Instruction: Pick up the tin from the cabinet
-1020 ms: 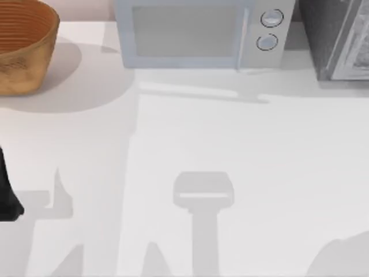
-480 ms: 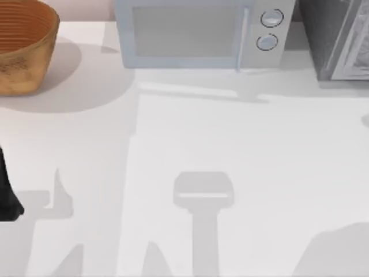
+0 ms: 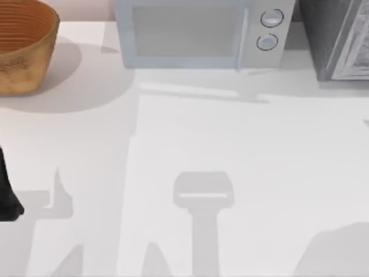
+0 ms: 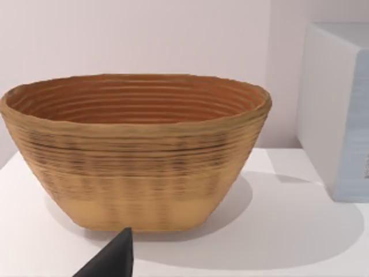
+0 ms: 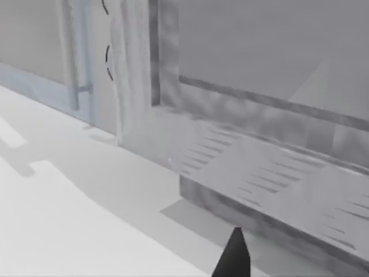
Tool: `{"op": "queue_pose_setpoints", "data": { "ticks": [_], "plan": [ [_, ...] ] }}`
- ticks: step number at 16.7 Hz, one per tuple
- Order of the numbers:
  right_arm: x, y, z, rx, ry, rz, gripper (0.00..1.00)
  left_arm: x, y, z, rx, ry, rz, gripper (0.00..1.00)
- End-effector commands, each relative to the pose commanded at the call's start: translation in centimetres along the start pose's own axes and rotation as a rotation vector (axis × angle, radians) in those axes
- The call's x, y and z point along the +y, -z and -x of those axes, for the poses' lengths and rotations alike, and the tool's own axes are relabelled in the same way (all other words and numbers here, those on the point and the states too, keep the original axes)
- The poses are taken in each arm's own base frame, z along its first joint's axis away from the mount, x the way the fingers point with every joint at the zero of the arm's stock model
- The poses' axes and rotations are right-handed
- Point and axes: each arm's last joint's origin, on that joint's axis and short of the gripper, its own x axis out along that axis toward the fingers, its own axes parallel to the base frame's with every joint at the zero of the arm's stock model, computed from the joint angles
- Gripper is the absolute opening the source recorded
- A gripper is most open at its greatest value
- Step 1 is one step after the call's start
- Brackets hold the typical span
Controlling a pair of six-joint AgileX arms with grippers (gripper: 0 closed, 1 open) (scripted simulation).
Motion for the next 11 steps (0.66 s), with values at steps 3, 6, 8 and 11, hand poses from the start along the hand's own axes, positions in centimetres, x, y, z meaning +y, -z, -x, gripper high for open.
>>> {"op": "queue_pose_setpoints", "data": {
  "ticks": [3,6,8,11],
  "plan": [
    [0.00,0.00,0.00,0.000,0.000,0.000,0.83,0.00,0.00,0.00,0.000,0.000,0.000,1.00],
    [0.00,0.00,0.00,0.000,0.000,0.000,1.00,0.00,0.00,0.00,0.000,0.000,0.000,1.00],
    [0.00,0.00,0.00,0.000,0.000,0.000,1.00,0.00,0.00,0.00,0.000,0.000,0.000,1.00],
    [0.00,0.00,0.00,0.000,0.000,0.000,1.00,0.00,0.00,0.00,0.000,0.000,0.000,1.00]
  ]
}}
